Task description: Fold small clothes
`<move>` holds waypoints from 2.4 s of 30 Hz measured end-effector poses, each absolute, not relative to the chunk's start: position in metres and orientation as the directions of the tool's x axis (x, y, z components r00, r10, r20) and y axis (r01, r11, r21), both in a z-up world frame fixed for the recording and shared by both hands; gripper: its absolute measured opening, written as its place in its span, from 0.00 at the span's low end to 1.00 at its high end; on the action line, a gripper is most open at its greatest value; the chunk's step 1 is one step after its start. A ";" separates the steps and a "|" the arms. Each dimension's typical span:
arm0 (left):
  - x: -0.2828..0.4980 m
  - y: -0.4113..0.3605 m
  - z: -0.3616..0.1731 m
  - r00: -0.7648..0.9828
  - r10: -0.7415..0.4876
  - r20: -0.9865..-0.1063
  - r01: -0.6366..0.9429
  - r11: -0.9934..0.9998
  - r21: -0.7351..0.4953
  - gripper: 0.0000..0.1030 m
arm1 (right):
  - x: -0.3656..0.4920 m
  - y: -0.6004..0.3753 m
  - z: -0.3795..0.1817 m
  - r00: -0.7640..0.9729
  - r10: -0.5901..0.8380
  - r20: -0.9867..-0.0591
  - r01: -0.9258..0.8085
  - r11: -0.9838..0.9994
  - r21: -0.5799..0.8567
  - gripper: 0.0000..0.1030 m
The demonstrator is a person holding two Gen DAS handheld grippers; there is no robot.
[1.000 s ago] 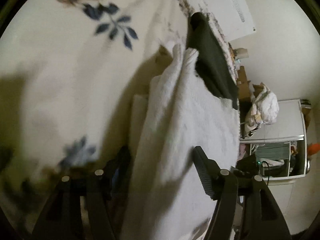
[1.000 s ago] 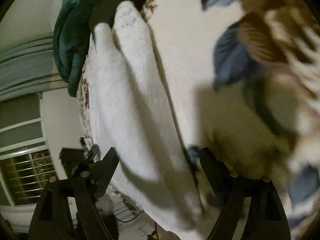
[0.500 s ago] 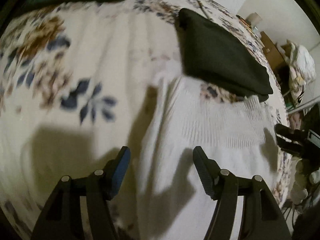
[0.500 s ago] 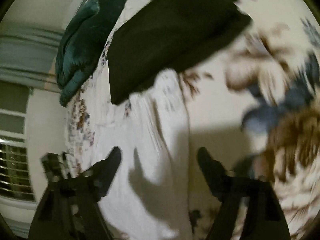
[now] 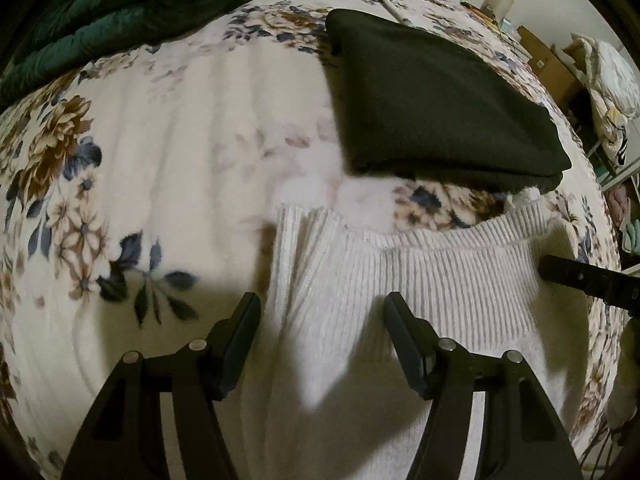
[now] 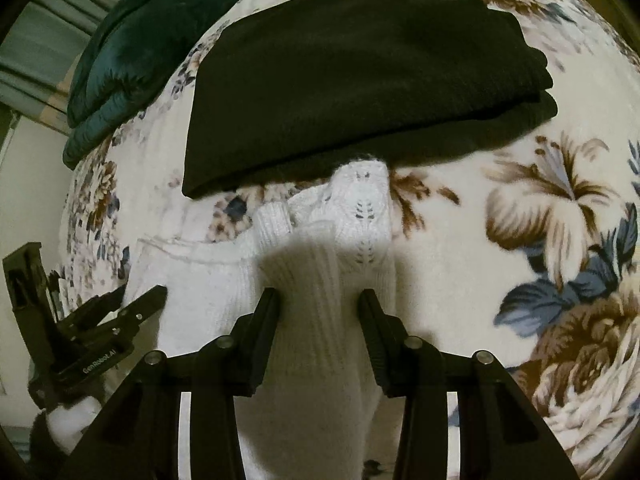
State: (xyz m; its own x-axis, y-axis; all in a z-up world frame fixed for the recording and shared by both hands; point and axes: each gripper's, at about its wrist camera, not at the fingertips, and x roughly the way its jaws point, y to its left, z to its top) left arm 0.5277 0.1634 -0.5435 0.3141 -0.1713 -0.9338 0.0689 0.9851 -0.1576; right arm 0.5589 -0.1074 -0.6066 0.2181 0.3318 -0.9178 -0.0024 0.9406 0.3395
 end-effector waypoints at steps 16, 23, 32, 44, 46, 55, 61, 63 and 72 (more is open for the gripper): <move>0.531 0.213 -0.525 0.405 -0.331 -0.852 -0.034 0.926 -0.376 0.08 | 0.561 -0.098 -0.592 0.297 0.314 -0.902 -0.005 0.945 0.327 0.12; 0.538 0.221 -0.565 0.293 -0.417 -0.860 -0.113 0.878 -0.464 0.13 | 0.583 -0.122 -0.629 0.205 0.379 -0.902 0.151 0.899 0.412 0.06; 0.458 0.263 -0.572 0.282 -0.654 -0.702 -0.232 0.663 -0.712 0.63 | 0.534 -0.162 -0.633 0.121 0.623 -0.773 0.205 0.746 0.633 0.84; 0.457 0.217 -0.582 0.292 -0.702 -0.650 -0.155 0.635 -0.756 0.35 | 0.494 -0.124 -0.715 -0.006 0.843 -0.537 0.311 0.512 0.801 0.87; 0.459 0.215 -0.565 0.316 -0.678 -0.663 -0.121 0.664 -0.737 0.28 | 0.495 -0.121 -0.713 -0.018 0.826 -0.563 0.291 0.544 0.787 0.58; 0.483 0.190 -0.464 0.395 -0.671 -0.627 -0.002 0.682 -0.731 0.24 | 0.499 -0.124 -0.623 0.095 0.783 -0.615 0.171 0.595 0.785 0.45; 0.550 0.170 -0.411 0.459 -0.672 -0.581 0.073 0.680 -0.729 0.24 | 0.549 -0.164 -0.526 0.190 0.786 -0.588 0.080 0.584 0.807 0.45; 0.580 0.161 -0.409 0.474 -0.664 -0.577 0.084 0.687 -0.722 0.24 | 0.593 -0.187 -0.499 0.225 0.769 -0.598 0.055 0.603 0.796 0.45; 0.699 0.127 -0.479 0.473 -0.615 -0.632 0.033 0.728 -0.684 0.25 | 0.731 -0.213 -0.526 0.209 0.705 -0.678 0.078 0.679 0.730 0.45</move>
State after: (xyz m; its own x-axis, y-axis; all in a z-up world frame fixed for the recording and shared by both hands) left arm 0.6994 0.1271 -0.4788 0.4726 -0.6146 -0.6315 0.0329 0.7284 -0.6843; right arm 0.7314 -0.2132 -0.5260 0.2093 0.7046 -0.6780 0.0781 0.6791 0.7299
